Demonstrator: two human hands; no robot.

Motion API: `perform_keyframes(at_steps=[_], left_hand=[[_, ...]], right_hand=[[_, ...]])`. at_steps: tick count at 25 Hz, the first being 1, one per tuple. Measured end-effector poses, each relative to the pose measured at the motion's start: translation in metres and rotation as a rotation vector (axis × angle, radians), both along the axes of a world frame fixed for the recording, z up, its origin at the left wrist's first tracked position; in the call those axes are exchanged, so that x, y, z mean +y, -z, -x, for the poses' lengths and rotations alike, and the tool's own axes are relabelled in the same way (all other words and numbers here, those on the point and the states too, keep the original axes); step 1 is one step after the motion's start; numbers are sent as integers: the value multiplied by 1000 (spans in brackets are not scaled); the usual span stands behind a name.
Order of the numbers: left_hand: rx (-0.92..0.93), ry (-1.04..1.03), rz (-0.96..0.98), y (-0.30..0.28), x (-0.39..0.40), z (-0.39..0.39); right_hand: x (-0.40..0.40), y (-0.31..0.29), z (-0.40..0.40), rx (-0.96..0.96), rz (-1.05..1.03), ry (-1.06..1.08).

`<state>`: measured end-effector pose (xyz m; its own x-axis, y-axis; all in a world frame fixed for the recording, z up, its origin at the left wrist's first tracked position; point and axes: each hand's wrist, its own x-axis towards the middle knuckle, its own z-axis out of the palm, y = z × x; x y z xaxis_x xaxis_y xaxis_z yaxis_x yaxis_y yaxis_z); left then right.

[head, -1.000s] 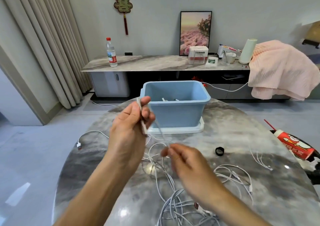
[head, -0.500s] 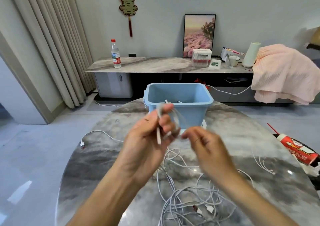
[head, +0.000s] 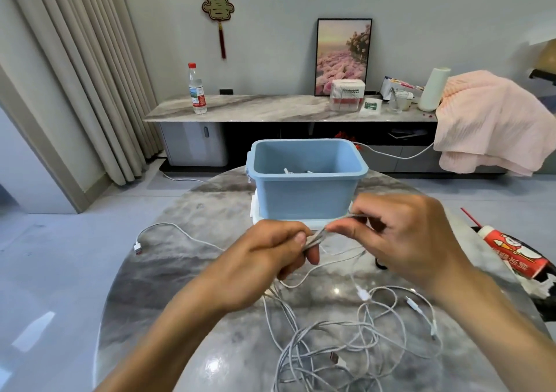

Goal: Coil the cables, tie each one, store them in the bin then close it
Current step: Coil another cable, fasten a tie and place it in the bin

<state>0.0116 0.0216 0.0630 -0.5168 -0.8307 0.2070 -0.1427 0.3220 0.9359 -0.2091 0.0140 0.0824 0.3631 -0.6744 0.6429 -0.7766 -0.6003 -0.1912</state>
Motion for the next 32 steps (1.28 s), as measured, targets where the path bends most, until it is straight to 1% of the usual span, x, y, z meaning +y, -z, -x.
perform_keyframes(at_steps=[2, 3, 5, 8, 10, 11, 12, 13, 14, 15, 16, 17, 18, 19, 20, 21, 23, 24, 25, 27, 28, 29, 30, 32], left_hand=[[306, 109, -236, -8, 9, 5], [451, 107, -300, -12, 11, 9], [697, 3, -365, -14, 10, 17], [1024, -180, -479, -13, -3, 13], [1133, -315, -548, -12, -9, 5], [1130, -380, -560, -11, -11, 4], [1086, -446, -548, -8, -12, 3], [997, -505, -486, -5, -12, 2], [867, -557, -363, -2, -12, 2], [683, -599, -171, 2, -12, 0], [442, -623, 74, 6, -11, -1], [185, -606, 324, 11, -9, -2], [-34, -555, 530, 13, -8, -1], [-177, -498, 635, 14, -6, 0], [-205, -436, 620, 13, -4, 2], [-151, -360, 526, 12, -3, 2], [80, -178, 208, 5, 0, 1], [190, -115, 50, 0, 4, 2], [307, -79, -86, -5, 7, 2], [588, -71, -305, -14, 8, -1], [716, -78, -389, -16, 4, -5], [820, -68, -454, -17, 0, -10], [907, -36, -498, -18, -5, -16], [1032, 57, -522, -16, -13, -30]], right_hand=[[-9, 14, 6, -214, -121, -74], [-10, 24, 3, -314, -198, -93], [-8, 43, -10, -435, -331, -98], [7, 59, -37, -469, -457, -97], [25, 64, -56, -444, -559, -132], [35, 64, -65, -410, -611, -147], [45, 63, -75, -361, -657, -155], [52, 61, -82, -303, -683, -149], [56, 54, -85, -242, -691, -115], [57, 44, -84, -169, -659, -66], [56, 32, -79, -98, -576, -22], [56, 18, -71, -57, -434, 7], [55, 5, -63, -39, -281, 28], [52, -5, -53, -35, -157, 28], [47, -12, -43, -34, -79, 11], [40, -16, -34, -24, -33, 7], [20, -13, -13, 7, 22, 61], [9, -6, -2, 5, -3, 76], [0, 5, 8, -25, -91, 59], [-14, 31, 26, -126, -431, -7], [-18, 41, 32, -172, -600, -45], [-21, 49, 38, -204, -717, -81], [-21, 52, 41, -228, -780, -115], [-19, 51, 39, -258, -830, -189]])
